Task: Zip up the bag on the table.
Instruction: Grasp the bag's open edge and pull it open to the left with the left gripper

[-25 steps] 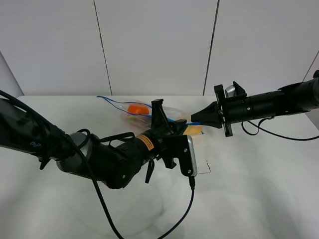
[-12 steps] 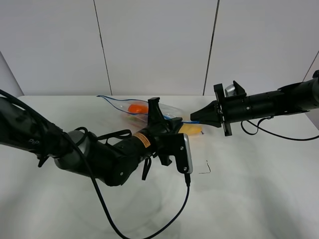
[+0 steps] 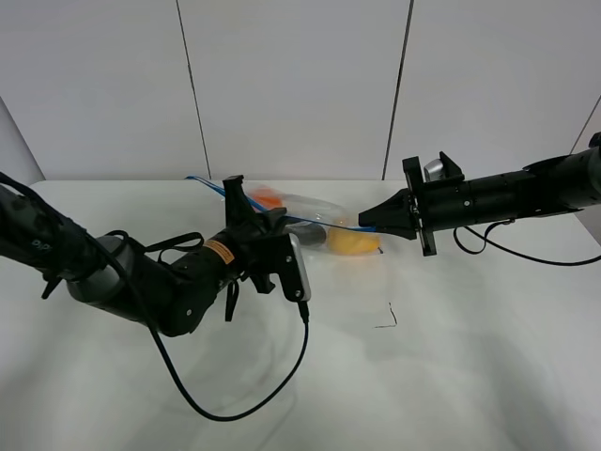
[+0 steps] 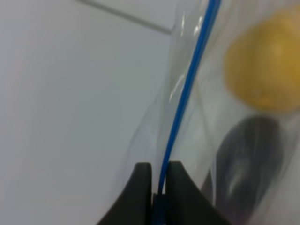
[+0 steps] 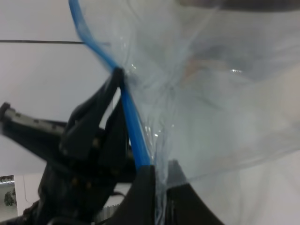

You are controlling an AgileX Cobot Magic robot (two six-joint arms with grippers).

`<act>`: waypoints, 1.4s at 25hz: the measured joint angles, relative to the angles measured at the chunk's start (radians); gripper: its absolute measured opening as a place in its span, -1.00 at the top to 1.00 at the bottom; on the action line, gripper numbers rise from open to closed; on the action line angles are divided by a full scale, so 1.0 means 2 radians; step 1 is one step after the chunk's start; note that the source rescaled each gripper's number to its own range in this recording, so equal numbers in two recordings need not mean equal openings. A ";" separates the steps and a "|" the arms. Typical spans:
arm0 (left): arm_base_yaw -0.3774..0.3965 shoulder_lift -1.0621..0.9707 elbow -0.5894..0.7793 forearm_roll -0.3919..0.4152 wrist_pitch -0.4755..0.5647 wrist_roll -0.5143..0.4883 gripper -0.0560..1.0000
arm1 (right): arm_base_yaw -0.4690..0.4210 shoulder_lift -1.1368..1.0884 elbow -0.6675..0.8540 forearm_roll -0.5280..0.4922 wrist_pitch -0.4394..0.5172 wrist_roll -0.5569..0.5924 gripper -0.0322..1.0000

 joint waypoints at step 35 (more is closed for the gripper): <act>0.145 0.000 0.025 -0.017 -0.032 0.004 0.89 | 0.000 0.000 0.000 -0.004 0.002 0.000 0.94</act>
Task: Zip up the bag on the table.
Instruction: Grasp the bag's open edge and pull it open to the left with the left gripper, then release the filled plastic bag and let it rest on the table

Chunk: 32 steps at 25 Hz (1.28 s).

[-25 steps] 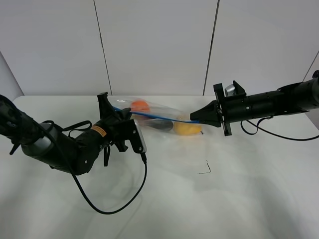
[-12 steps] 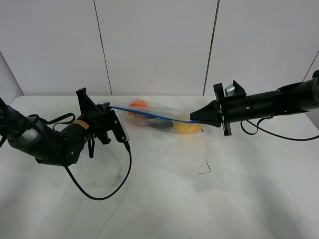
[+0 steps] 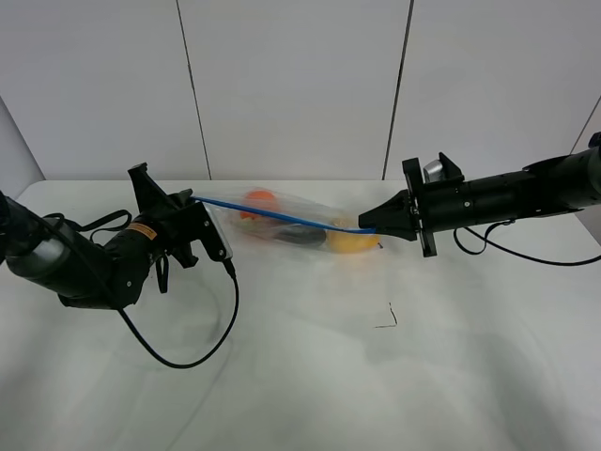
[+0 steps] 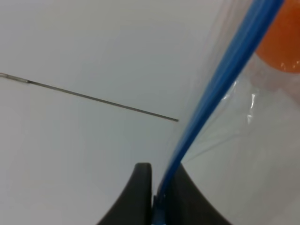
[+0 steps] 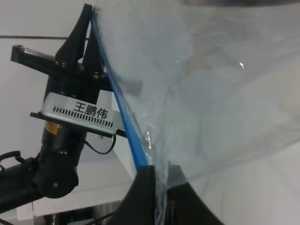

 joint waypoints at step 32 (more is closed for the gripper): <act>0.056 0.000 0.003 -0.094 -0.035 -0.168 -0.45 | 0.000 0.000 0.000 -0.005 0.000 0.000 0.94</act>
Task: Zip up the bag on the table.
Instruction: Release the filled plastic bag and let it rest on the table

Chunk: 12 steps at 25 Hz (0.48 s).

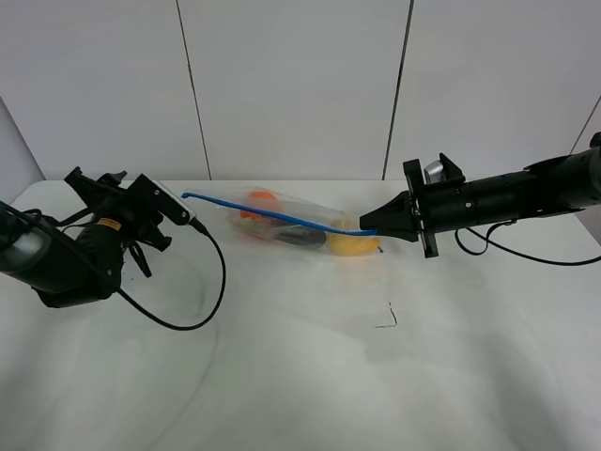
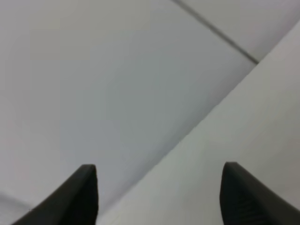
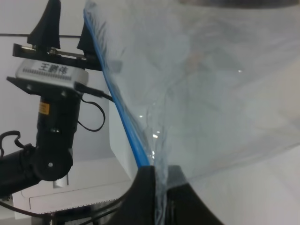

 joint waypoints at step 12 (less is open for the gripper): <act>0.051 -0.009 0.000 0.001 0.065 -0.186 -0.45 | 0.000 0.000 0.000 0.000 0.000 0.000 0.94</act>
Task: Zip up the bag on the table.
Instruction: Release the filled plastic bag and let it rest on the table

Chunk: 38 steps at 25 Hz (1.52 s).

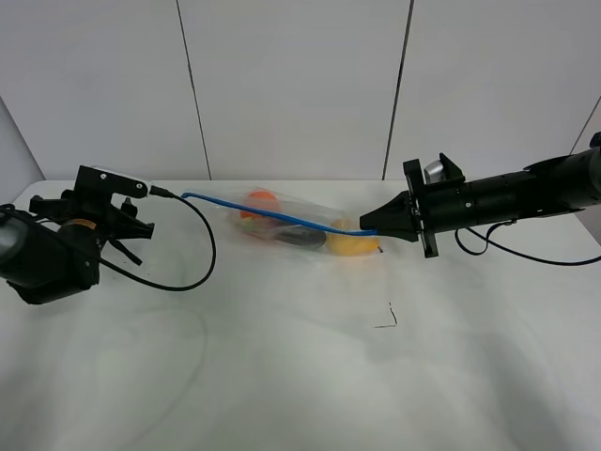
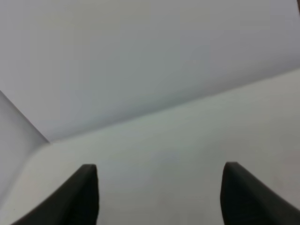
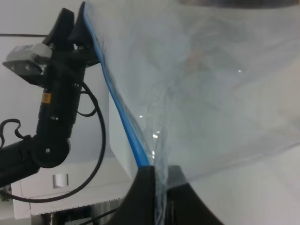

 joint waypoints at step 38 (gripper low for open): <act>0.058 -0.074 -0.384 0.209 1.060 -0.318 -0.93 | 0.000 0.000 0.000 0.002 0.000 0.006 0.94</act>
